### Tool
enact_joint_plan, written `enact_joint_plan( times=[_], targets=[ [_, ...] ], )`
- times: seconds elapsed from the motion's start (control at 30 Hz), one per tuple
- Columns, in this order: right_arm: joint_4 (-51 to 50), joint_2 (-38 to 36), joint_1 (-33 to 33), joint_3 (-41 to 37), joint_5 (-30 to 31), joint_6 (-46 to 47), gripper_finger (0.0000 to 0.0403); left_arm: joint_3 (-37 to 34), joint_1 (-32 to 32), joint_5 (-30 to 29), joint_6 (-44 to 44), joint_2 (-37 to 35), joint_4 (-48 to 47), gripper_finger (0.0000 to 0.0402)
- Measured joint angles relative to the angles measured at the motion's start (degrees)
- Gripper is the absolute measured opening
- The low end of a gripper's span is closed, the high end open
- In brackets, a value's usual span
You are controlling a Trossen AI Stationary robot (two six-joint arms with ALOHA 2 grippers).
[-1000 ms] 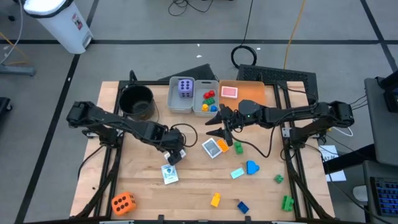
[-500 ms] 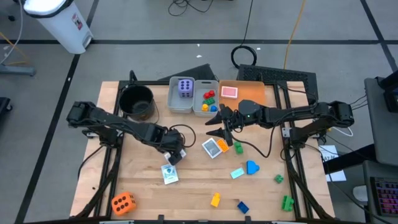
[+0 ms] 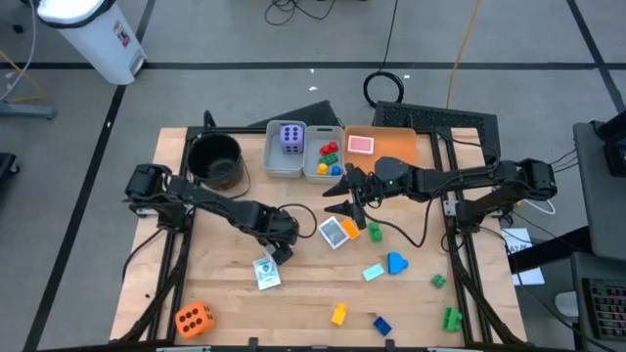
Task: Pick & Place Toys
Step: Put the brown playing card into the orange bin
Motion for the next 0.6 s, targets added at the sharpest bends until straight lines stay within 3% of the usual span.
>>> enact_joint_plan(
  times=[0.6],
  targets=[
    [0.0,0.0,0.0,0.0,0.1,-0.1,0.0210,0.0,0.0,4.1,3.7,-0.1,0.5,0.0379]
  ],
)
